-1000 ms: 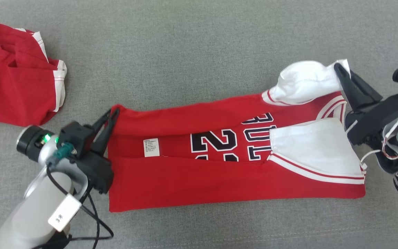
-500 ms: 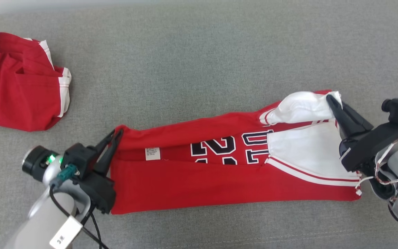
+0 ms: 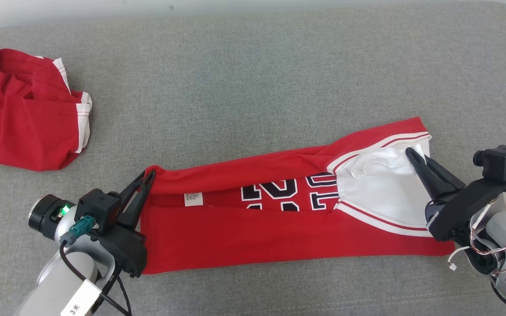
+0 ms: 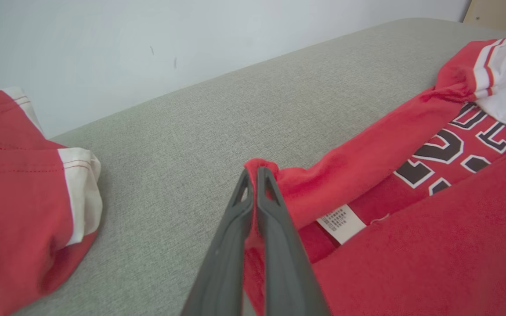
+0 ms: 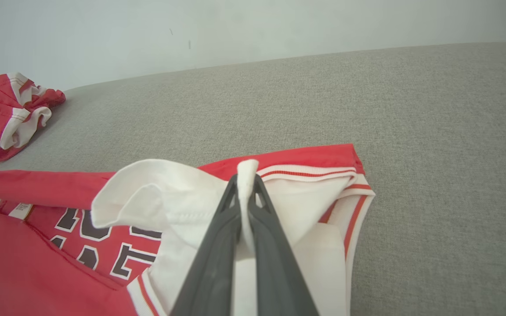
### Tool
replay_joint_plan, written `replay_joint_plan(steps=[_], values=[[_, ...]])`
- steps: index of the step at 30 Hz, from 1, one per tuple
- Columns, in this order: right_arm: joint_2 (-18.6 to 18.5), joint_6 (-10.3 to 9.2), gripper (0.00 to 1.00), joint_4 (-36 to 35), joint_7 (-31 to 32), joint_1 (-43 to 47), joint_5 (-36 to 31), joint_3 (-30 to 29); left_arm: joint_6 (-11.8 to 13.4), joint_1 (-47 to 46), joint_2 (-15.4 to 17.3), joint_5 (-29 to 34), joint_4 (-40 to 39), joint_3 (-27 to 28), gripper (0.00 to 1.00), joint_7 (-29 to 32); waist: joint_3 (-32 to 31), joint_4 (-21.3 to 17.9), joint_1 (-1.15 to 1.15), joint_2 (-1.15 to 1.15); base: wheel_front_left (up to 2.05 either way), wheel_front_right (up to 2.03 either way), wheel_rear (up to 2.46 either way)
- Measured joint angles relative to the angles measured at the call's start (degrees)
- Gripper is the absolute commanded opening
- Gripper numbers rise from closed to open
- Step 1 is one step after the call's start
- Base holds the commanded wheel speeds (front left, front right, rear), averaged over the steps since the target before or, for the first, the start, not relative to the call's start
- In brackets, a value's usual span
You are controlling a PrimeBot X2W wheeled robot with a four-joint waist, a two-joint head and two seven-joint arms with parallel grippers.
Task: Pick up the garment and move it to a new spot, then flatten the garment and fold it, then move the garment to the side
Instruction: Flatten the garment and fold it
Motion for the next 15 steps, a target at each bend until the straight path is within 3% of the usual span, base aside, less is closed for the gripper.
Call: replay_joint_plan(steps=[15], values=[[-0.8,0.00,0.00,-0.5,0.0,1.2,2.3,2.2,0.0,1.5,-1.0,0.0,-0.1,0.6,0.00,0.0,-0.9,-0.1,0.00,0.01,0.00,0.00,0.00]])
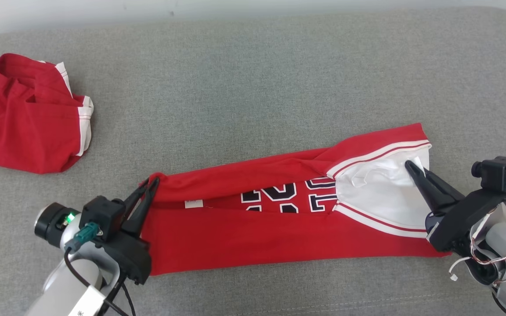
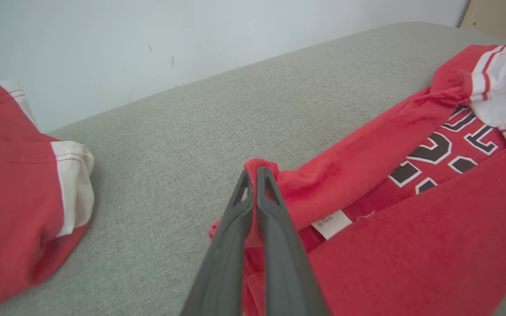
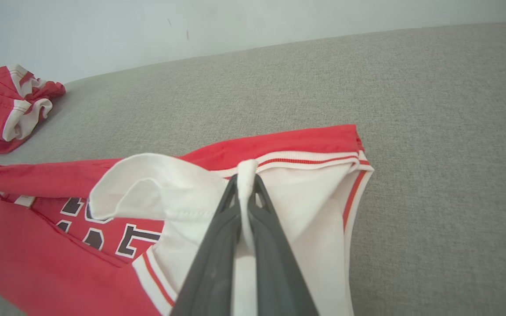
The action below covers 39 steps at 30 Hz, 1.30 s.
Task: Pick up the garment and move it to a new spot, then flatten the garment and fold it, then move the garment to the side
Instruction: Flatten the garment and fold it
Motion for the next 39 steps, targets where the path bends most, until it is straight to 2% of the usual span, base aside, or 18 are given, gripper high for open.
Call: replay_joint_plan(steps=[16,22,24,25,26,27,31,33,35,39], values=[[1.9,0.00,0.00,5.0,0.8,-0.4,0.9,1.8,-0.4,0.8,-0.9,0.1,1.0,-0.7,0.00,0.0,0.2,0.8,0.00,0.00,0.00,0.00,0.00],[3.5,0.00,0.04,5.6,1.3,-0.7,0.9,3.0,-0.4,0.8,-0.9,0.2,3.8,-1.2,0.02,0.0,0.4,1.0,0.00,0.00,0.00,0.00,0.00],[3.5,0.00,0.04,6.1,1.5,-0.7,0.9,3.3,-0.4,0.7,-0.8,0.2,4.1,-1.2,0.13,0.0,0.4,1.0,0.00,0.00,0.00,0.00,0.00],[3.5,0.00,0.04,6.3,1.5,-0.7,0.9,3.4,-0.4,0.7,-0.8,0.2,4.3,-1.2,0.36,0.0,0.4,0.9,0.00,0.00,0.00,0.00,0.00],[3.5,0.00,0.05,6.5,1.5,-0.7,0.9,3.5,-0.4,0.7,-0.8,0.2,4.6,-1.1,0.71,0.0,0.4,0.9,0.00,0.00,0.00,0.00,0.00],[3.5,0.00,0.08,6.6,1.5,-0.7,1.0,3.6,-0.4,0.7,-0.9,0.1,4.8,-1.1,1.00,0.0,0.4,0.9,0.00,0.00,0.00,0.00,0.00],[3.4,0.00,0.28,7.1,1.5,-0.7,1.2,4.2,-0.4,0.7,-0.9,-0.4,5.4,-0.7,1.00,0.0,0.2,0.8,0.00,0.00,0.00,0.00,0.00],[3.4,0.00,0.46,7.5,1.5,-0.7,1.2,4.5,-0.4,0.8,-1.0,-0.4,5.6,-0.6,1.00,0.0,0.1,0.8,0.00,0.00,0.00,0.00,0.00],[3.4,0.00,1.00,8.0,1.5,-0.7,1.5,4.7,-0.4,0.8,-1.2,-0.4,5.8,-0.4,1.00,0.0,-0.1,0.8,0.00,0.00,0.00,0.00,0.00],[3.3,0.00,1.00,8.7,1.6,-0.1,2.2,5.4,-0.4,1.0,-1.7,-0.7,6.4,0.0,1.00,0.0,-1.0,1.0,0.01,0.00,0.00,0.00,0.00]])
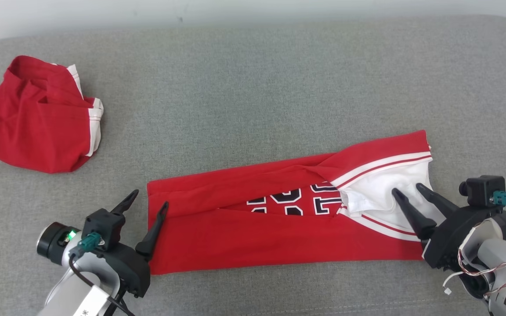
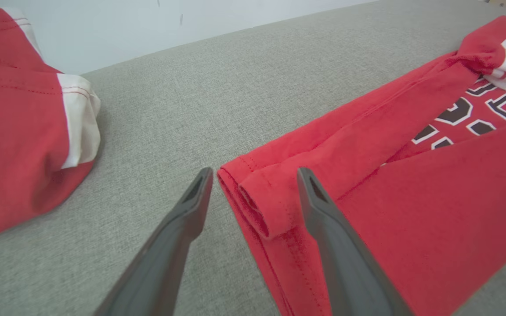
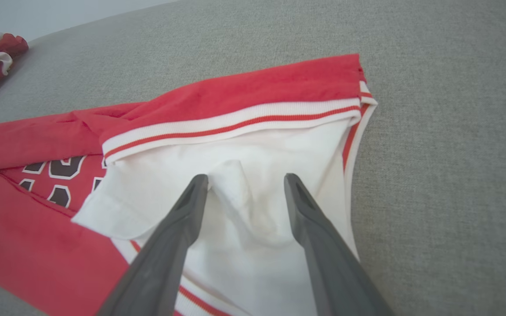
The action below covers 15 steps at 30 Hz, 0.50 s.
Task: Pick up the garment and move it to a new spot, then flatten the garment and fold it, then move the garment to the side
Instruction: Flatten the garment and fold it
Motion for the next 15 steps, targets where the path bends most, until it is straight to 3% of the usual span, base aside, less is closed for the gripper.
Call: replay_joint_plan(steps=[15], values=[[-1.5,0.00,1.00,-1.9,-0.6,4.1,2.1,0.7,0.6,4.4,-1.6,-3.1,-2.4,4.1,1.00,0.0,-3.9,0.0,0.00,0.00,0.00,0.00,0.00]])
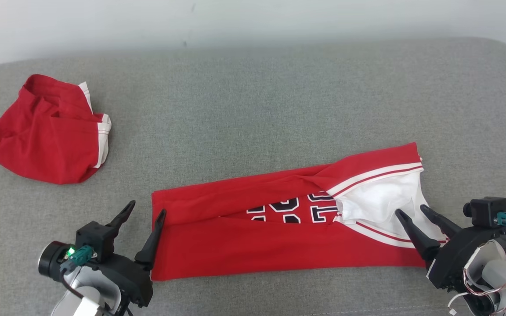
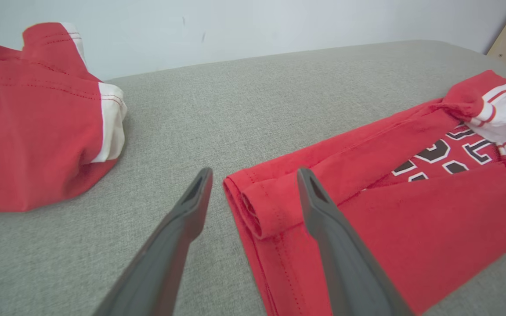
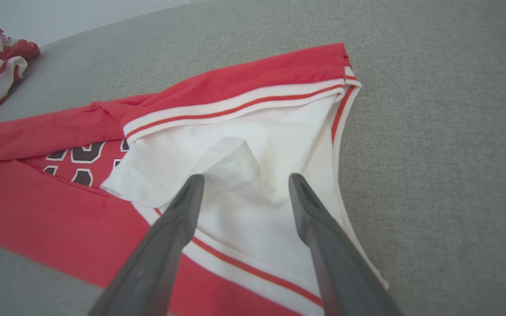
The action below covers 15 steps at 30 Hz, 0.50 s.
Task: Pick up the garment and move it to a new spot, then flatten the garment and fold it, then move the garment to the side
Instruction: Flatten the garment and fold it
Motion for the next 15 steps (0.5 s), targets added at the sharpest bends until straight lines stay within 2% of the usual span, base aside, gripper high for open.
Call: replay_joint_plan(steps=[5,11,15], values=[[-0.9,0.00,1.00,-1.3,-0.5,1.7,0.8,-1.5,0.9,1.9,-1.1,-2.8,-2.6,3.2,1.00,0.0,-1.4,-0.2,0.00,0.00,0.00,0.00,0.00],[-1.0,-0.11,1.00,-3.0,-1.0,3.8,1.8,-6.1,1.9,5.0,-2.6,-5.9,-5.4,6.5,1.00,0.0,-2.4,-0.3,0.00,-0.01,0.00,0.00,0.00],[-0.4,-2.22,1.00,-5.0,-1.0,5.4,2.4,-11.3,2.6,6.5,-3.3,-7.0,-6.5,8.7,1.00,0.0,-2.7,-0.5,0.00,0.00,0.00,0.00,0.00]])
